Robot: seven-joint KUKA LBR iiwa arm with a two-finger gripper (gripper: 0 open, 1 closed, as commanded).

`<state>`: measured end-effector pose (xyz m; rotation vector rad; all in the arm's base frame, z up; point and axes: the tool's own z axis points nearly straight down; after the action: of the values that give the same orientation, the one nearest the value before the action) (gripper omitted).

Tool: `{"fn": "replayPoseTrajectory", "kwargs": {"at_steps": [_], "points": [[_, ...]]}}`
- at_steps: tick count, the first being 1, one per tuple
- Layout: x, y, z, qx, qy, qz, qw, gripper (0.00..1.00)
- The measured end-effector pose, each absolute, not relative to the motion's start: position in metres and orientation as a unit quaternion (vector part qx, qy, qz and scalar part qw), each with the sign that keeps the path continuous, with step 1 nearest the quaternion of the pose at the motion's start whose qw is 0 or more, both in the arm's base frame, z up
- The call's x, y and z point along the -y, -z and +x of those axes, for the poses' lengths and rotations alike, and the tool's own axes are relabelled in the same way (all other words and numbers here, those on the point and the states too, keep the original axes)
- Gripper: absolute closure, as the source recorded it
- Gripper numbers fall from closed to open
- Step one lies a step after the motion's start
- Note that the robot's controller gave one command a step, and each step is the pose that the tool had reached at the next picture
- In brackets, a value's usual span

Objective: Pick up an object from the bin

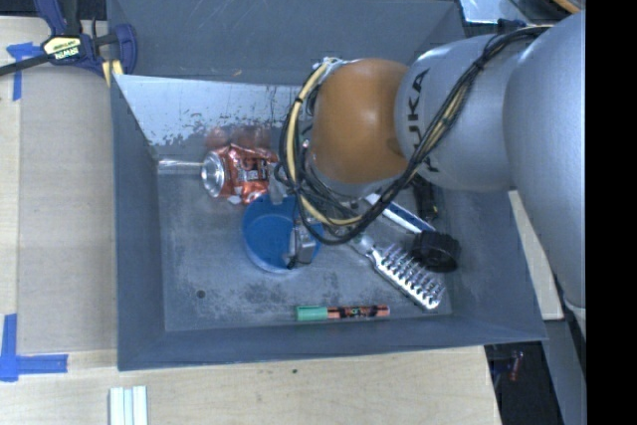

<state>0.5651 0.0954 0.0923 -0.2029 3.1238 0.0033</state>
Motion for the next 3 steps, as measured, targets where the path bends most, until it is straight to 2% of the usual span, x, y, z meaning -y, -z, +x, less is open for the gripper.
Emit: {"fn": "replayPoseTrajectory", "kwargs": {"at_steps": [1, 2, 3], "points": [[-0.087, -0.164, 0.572, -1.000, -0.001, 0.012, 0.010, 0.00], [-0.159, -0.100, 0.555, -0.998, -0.003, -0.057, 0.013, 0.00], [-0.103, -0.071, 0.587, -1.000, -0.001, -0.010, 0.013, 0.00]]}}
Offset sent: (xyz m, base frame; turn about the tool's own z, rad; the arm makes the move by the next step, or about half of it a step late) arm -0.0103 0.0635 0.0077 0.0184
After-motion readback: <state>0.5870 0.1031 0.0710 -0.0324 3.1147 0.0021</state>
